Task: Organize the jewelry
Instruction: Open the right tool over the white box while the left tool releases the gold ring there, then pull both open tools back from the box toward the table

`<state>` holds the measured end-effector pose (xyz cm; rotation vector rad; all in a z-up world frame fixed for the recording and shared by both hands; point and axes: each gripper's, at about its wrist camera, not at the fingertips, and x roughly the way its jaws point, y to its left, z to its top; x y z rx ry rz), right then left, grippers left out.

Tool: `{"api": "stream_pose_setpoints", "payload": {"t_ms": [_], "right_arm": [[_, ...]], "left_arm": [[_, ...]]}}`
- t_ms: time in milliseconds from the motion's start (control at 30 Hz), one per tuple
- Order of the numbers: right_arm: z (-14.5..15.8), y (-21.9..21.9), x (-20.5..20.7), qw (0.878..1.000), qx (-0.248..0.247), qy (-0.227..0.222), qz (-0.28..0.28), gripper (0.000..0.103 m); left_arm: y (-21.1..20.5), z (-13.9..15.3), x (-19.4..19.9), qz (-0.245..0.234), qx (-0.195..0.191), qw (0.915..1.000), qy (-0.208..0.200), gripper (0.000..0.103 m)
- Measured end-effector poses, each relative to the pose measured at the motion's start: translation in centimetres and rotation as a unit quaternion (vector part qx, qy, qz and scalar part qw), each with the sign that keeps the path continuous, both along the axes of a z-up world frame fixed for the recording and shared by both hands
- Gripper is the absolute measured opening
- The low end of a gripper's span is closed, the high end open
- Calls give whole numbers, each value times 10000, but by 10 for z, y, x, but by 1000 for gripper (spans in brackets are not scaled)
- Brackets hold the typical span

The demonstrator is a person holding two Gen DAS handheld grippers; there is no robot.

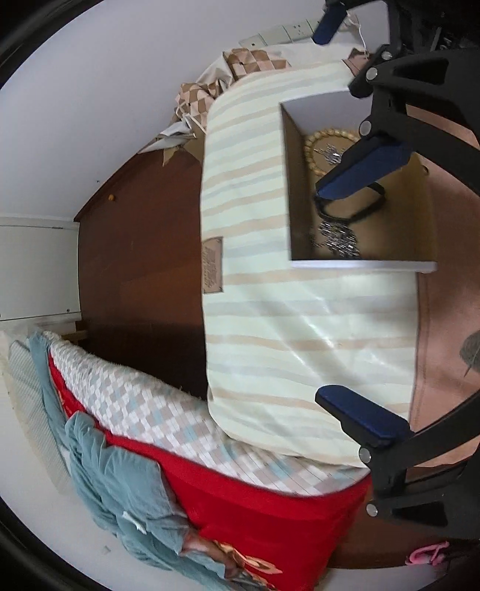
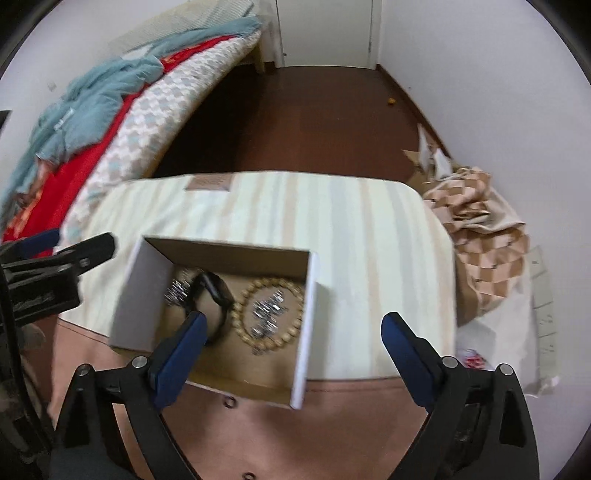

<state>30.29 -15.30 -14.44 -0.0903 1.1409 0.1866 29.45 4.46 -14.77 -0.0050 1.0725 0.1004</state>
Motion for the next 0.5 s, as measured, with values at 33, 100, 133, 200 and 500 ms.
{"api": "stream_pose_setpoints", "payload": {"t_ms": [33, 100, 133, 200, 500], "right_arm": [[-3, 0, -4, 10000, -67, 41, -26, 99], [-6, -2, -10, 9999, -54, 105, -47, 103], [-8, -3, -13, 9999, -77, 112, -58, 103], [-8, -4, -19, 9998, -145, 84, -100, 103], [15, -7, -52, 9996, -125, -128, -230, 103]], "left_arm": [[-1, -2, -7, 22, 23, 10000, -13, 103], [-3, -5, -17, 39, 33, 10000, -19, 103], [-3, -6, -21, 50, 48, 10000, -14, 103], [-3, -7, -30, 75, 75, 9999, -27, 103], [-3, 17, -73, 237, 186, 9990, -339, 103]]}}
